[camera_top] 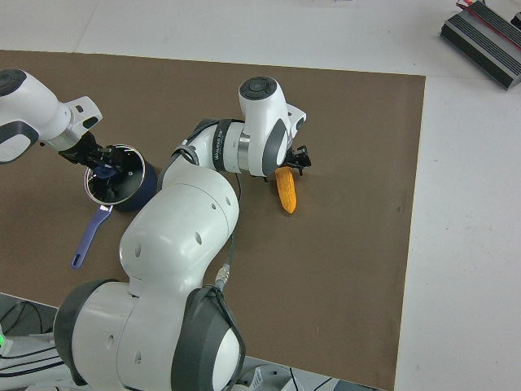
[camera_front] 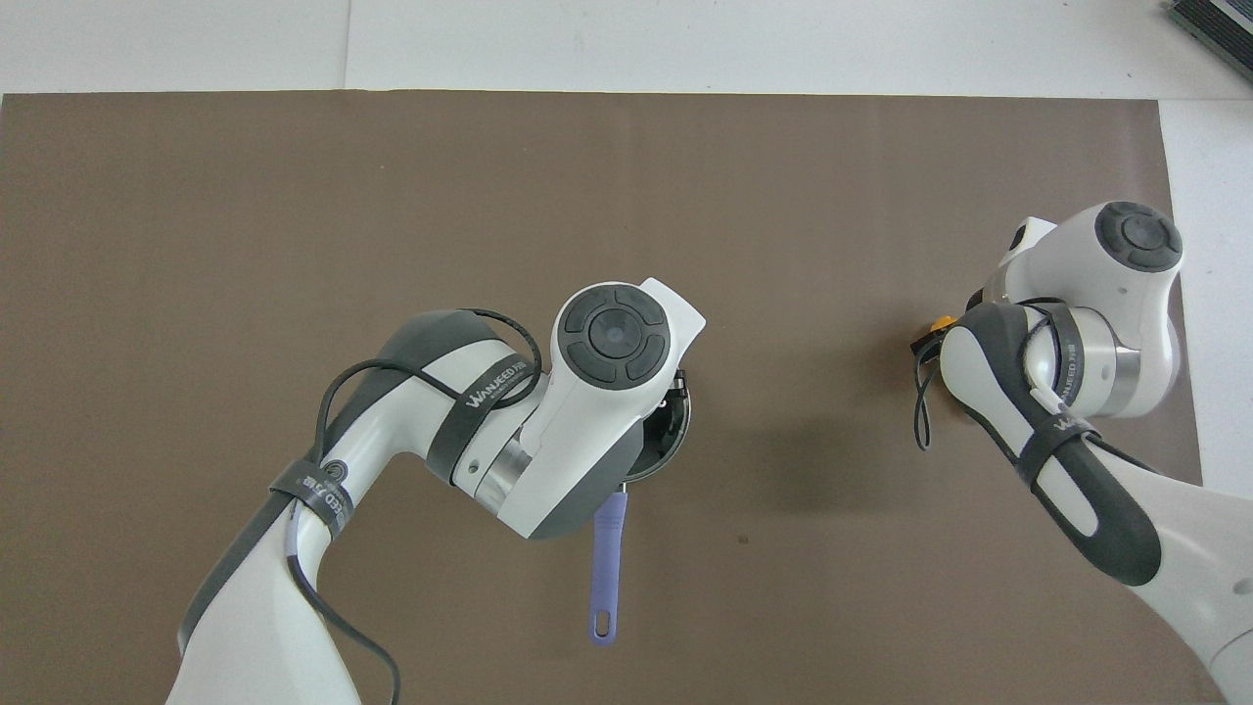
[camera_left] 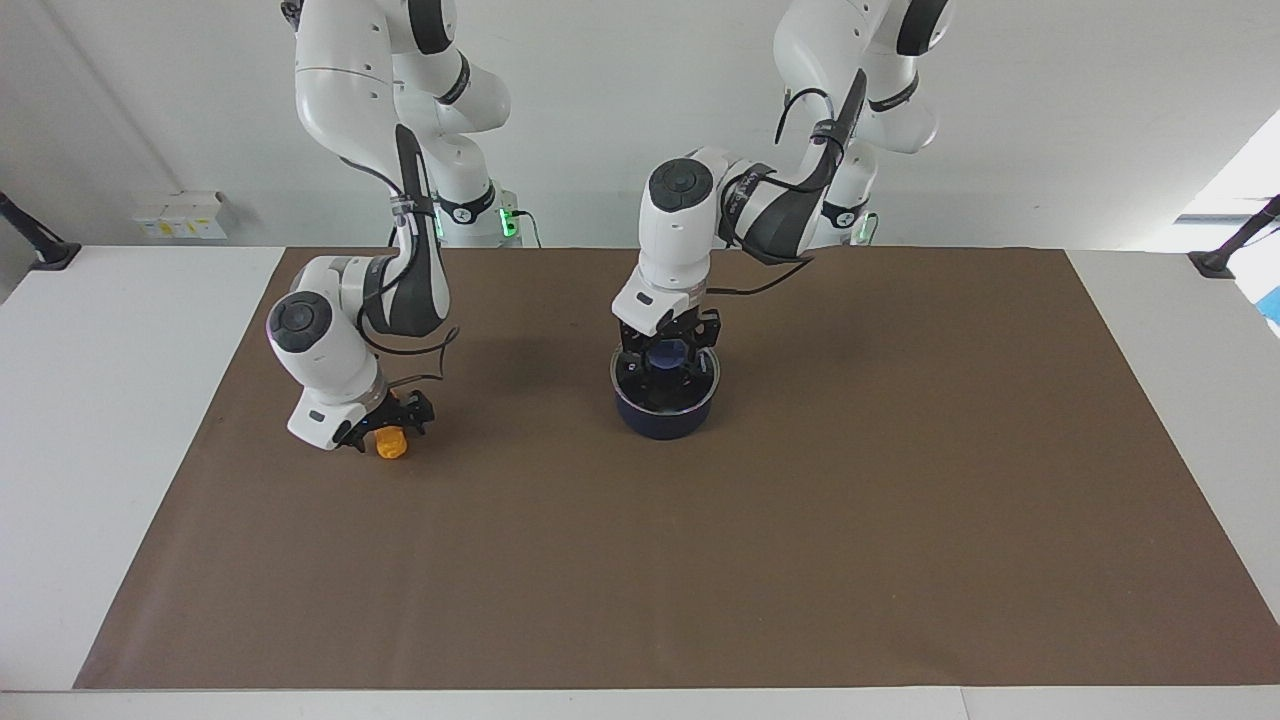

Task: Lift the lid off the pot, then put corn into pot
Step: 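Grasp the lid knob with the left gripper while the right gripper grasps the corn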

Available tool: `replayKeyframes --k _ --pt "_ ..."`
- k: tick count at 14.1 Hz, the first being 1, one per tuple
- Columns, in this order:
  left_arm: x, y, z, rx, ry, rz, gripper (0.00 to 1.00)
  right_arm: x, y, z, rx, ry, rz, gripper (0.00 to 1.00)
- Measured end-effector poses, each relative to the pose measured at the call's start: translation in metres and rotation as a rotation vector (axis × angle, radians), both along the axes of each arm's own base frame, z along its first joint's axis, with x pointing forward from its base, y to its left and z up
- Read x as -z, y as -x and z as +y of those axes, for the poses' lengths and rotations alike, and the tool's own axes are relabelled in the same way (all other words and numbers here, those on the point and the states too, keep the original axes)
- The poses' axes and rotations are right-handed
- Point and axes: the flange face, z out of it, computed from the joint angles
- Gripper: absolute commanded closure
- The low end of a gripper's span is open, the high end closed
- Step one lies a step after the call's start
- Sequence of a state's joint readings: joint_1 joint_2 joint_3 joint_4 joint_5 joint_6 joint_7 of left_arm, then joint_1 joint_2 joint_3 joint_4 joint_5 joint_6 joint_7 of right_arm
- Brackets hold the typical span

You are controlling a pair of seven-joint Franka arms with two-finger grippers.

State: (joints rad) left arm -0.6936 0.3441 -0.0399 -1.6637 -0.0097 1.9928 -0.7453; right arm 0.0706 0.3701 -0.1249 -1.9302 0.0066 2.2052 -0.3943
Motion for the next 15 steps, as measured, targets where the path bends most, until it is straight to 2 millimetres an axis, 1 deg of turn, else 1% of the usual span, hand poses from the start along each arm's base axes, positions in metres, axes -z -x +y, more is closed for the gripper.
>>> replayKeyframes --k 1,2,3,4,5,6,7,8,10,13,15 --pt "0.000 0.000 0.000 0.000 0.000 0.000 0.27 0.000 0.001 -0.002 -0.013 -0.002 0.001 1.00" --pt "0.000 0.000 0.000 0.000 0.000 -0.001 0.28 0.000 0.001 -0.002 -0.020 -0.003 0.002 1.00" --pt "-0.001 0.000 0.000 0.000 0.001 -0.002 0.32 0.000 0.002 -0.002 -0.022 -0.003 0.003 1.00" --pt "-0.002 -0.001 0.000 0.000 0.002 -0.003 0.38 0.000 0.002 -0.001 -0.024 -0.003 0.002 1.00" --pt "-0.002 -0.001 0.000 0.000 0.002 -0.005 0.55 0.000 0.001 0.001 -0.027 -0.003 0.002 1.00" --pt "-0.003 -0.001 0.000 0.000 0.003 -0.005 0.69 -0.001 0.001 0.004 -0.031 -0.004 0.002 1.00" --pt "-0.003 -0.002 0.000 -0.001 0.004 -0.008 0.79 -0.001 0.001 0.005 -0.034 -0.004 0.002 1.00" --pt "-0.004 -0.003 0.000 -0.002 0.004 -0.008 0.88 -0.001 0.001 0.006 -0.035 -0.004 0.002 1.00" --pt "-0.004 -0.003 0.000 -0.002 0.004 -0.009 1.00 -0.001 0.001 0.006 -0.035 -0.004 0.001 1.00" --pt "-0.005 -0.003 0.000 -0.003 0.005 -0.011 1.00 -0.001 0.001 0.006 -0.035 -0.004 0.001 1.00" --pt "-0.013 -0.006 0.001 -0.005 0.007 -0.019 1.00 -0.001 0.001 0.006 -0.035 -0.004 0.001 1.00"
